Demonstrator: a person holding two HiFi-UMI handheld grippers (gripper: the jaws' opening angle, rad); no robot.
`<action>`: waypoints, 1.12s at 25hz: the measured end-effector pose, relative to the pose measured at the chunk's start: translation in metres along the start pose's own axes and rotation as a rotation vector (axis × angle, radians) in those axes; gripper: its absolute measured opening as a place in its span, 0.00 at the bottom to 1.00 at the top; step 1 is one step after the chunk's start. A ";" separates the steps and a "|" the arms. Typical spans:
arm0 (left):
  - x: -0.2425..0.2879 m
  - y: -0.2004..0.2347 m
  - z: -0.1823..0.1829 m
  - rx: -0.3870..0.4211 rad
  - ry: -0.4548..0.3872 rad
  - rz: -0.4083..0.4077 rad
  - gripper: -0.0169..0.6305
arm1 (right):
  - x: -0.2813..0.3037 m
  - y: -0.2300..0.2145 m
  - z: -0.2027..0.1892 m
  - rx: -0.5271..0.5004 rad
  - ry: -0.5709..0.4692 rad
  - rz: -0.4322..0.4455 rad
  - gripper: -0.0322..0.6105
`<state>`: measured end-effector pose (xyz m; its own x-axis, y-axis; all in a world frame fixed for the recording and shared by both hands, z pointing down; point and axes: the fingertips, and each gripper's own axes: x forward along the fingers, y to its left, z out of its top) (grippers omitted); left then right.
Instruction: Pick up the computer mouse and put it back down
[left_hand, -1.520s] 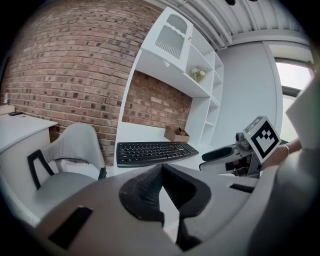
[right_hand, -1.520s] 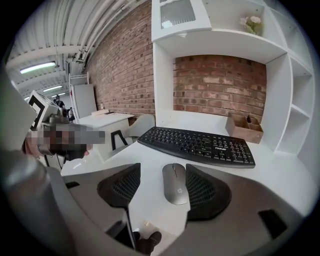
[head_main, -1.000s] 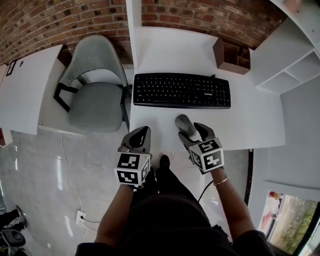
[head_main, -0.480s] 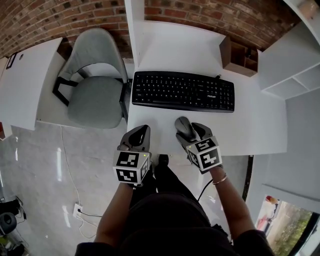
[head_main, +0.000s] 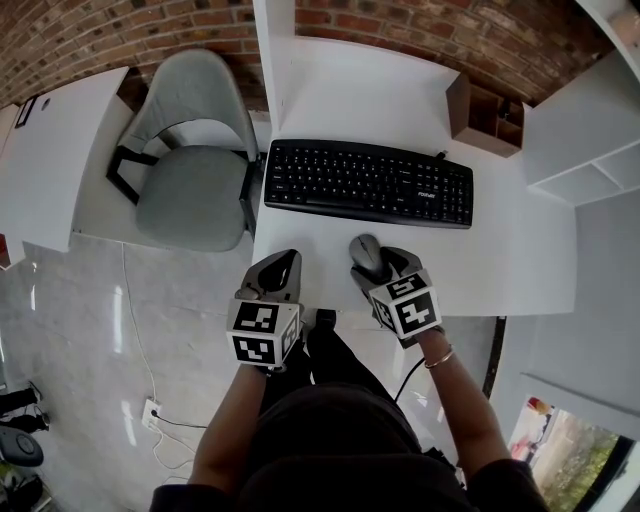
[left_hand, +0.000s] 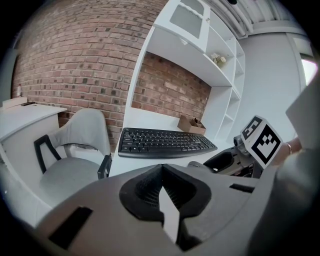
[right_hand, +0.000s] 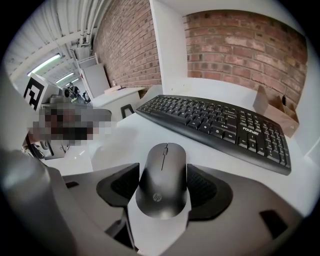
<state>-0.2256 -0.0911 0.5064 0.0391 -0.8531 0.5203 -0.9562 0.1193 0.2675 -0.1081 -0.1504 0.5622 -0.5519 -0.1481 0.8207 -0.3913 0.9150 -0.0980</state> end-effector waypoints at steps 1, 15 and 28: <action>0.000 0.000 -0.001 -0.002 0.001 0.003 0.04 | 0.001 0.001 0.000 -0.001 0.008 0.001 0.47; -0.001 0.003 -0.007 -0.009 0.016 0.028 0.04 | 0.007 0.000 -0.003 -0.031 0.058 -0.030 0.48; -0.006 0.005 -0.010 -0.016 0.016 0.027 0.04 | 0.005 -0.002 -0.002 -0.009 0.052 -0.042 0.49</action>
<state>-0.2282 -0.0804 0.5129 0.0184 -0.8414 0.5402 -0.9523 0.1498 0.2658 -0.1087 -0.1518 0.5679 -0.4957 -0.1670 0.8523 -0.4065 0.9118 -0.0578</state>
